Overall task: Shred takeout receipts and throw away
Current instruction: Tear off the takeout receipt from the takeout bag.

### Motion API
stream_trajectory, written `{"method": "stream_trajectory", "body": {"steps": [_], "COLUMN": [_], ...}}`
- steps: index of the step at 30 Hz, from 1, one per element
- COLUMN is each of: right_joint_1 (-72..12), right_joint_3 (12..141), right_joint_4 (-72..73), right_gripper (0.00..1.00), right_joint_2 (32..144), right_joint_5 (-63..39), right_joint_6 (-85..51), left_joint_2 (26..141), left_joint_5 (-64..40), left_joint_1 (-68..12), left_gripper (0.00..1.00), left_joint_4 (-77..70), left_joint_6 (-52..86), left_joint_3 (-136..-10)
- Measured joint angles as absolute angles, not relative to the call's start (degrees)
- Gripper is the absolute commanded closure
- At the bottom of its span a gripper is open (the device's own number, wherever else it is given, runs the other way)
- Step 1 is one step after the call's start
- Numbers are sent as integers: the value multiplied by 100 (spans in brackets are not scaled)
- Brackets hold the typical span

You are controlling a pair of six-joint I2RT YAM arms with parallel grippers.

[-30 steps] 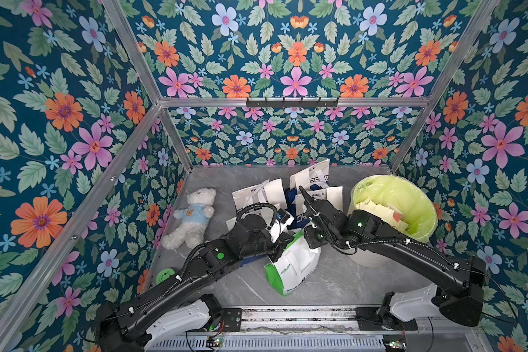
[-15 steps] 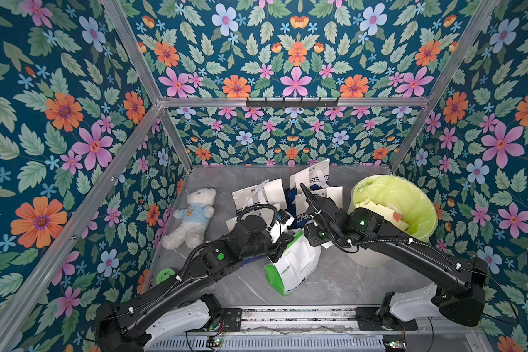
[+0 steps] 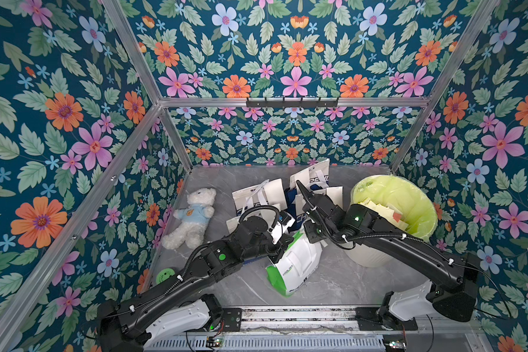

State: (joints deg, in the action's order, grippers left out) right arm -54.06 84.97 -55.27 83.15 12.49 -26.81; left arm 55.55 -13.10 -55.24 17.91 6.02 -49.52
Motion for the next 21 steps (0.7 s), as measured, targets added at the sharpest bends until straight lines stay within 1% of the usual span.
{"method": "stream_trajectory", "body": {"steps": [1,2,3,8,13,21], "right_joint_1": [-5404,-5402,-5391,-5384,-5358,-5054], "right_joint_3": [8521,8547,8571,8713,8722,8755], "right_joint_4": [-5540,-5553,-5564,-5634,-5621,-5505], "right_gripper": [88,98,100,100,100,100], "right_joint_2": [8335,8357,8377,8416,8193,7957], "right_joint_5": [1256,1269,1286,1400,1564,1155], "right_joint_6": [-2681,-2683,-2674,-2707,-2792,-2853], "left_joint_2": [5555,5555,5555,5581,5546,5428], "left_joint_5": [-1299,-1297,-1297,-1278,-1275,-1192], "left_joint_1": [-5527,-5529,-5533,-5555,-5575,-5625], "left_gripper": [100,100,100,100,100,100], "left_joint_4": [1796,1802,1804,1804,1776,1704], "left_joint_6": [602,602,602,602,602,558], "left_joint_3": [-4952,-4952,-4952,-4952,-4906,-4869]}}
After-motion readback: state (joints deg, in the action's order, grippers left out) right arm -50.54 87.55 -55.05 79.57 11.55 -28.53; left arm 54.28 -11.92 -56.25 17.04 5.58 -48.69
